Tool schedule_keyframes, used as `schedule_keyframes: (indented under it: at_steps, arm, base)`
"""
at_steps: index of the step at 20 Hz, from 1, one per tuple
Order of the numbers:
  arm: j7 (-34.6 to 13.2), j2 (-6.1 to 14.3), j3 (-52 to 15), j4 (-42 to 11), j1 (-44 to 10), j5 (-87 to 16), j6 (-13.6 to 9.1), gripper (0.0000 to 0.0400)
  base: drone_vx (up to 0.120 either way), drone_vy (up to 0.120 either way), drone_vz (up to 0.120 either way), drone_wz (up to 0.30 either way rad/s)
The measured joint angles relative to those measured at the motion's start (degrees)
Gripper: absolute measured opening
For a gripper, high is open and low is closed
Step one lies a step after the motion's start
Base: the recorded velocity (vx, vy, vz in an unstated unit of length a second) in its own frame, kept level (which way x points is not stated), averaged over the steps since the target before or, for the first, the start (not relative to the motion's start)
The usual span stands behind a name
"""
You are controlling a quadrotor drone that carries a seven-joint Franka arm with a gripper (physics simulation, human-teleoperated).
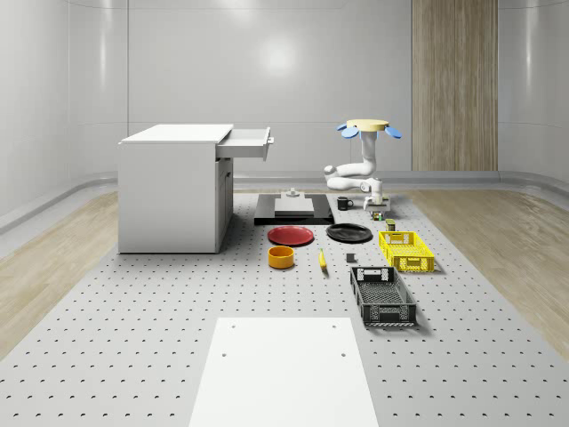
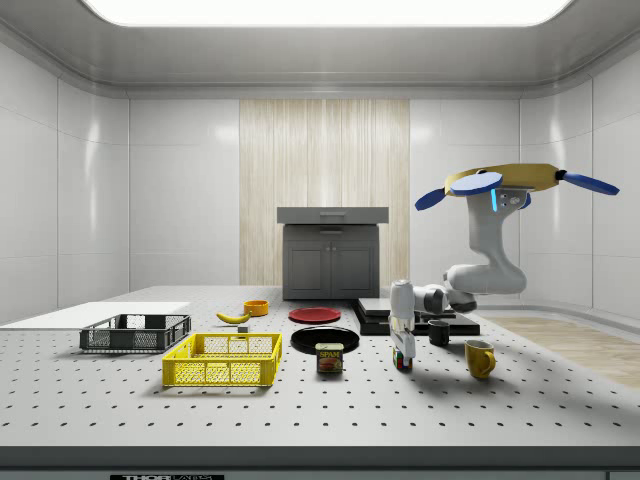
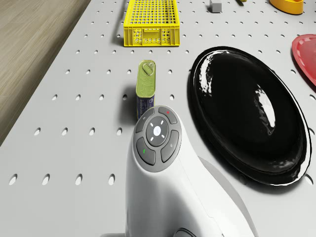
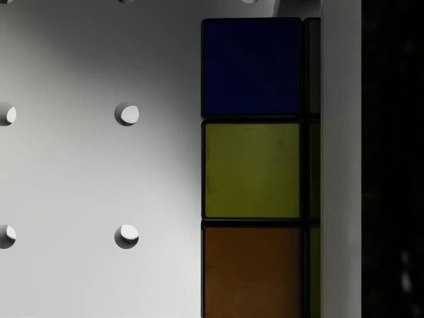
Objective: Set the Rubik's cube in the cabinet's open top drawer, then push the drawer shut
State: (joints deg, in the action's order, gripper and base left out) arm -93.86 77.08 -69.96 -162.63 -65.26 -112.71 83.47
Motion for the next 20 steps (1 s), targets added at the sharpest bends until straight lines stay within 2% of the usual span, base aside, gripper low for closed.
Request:
schedule_keyframes:
  at_steps: [6,13,20]
  arm:
    - [-0.29,0.65,-0.59,-0.01,-0.33,0.75,0.46,0.0327]
    - [-1.19,0.99,-5.81,-0.97,-0.81,5.88,-0.95,0.0325]
    - [-2.00,1.80,-10.13,-1.40,-1.48,10.27,-1.44,0.0325]
  base:
    - [0.000,0.000,0.000,0.000]
    - [0.000,0.000,0.006,0.000]
    - [0.000,0.000,0.120,0.000]
